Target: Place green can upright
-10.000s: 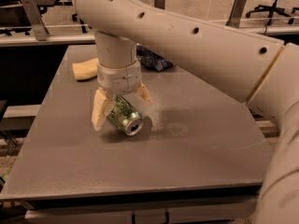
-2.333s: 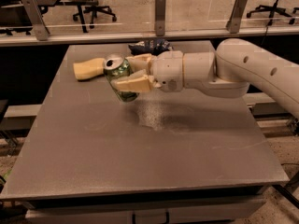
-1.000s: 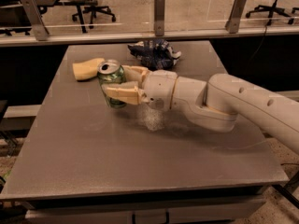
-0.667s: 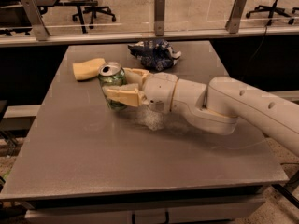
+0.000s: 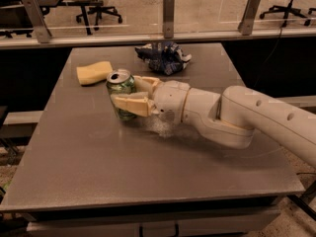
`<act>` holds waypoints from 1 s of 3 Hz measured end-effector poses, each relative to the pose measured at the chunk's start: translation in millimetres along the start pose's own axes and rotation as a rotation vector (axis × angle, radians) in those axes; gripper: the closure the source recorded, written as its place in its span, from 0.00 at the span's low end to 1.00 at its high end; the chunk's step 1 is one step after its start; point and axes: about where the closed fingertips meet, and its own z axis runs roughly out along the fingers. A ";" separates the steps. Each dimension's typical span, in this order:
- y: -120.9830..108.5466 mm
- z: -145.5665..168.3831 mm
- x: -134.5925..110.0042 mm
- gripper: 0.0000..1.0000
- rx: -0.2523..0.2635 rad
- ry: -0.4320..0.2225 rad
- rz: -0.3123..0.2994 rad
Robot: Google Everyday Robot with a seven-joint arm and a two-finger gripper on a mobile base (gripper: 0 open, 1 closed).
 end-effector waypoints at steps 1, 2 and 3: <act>-0.1 -2.5 2.9 0.74 0.013 -0.002 0.006; -1.7 -3.9 4.5 0.50 0.025 -0.015 -0.011; 0.4 -1.7 2.5 0.19 0.020 -0.016 -0.016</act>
Offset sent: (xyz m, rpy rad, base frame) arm 0.0035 -0.0119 -0.0093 0.0174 -0.0419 -0.0451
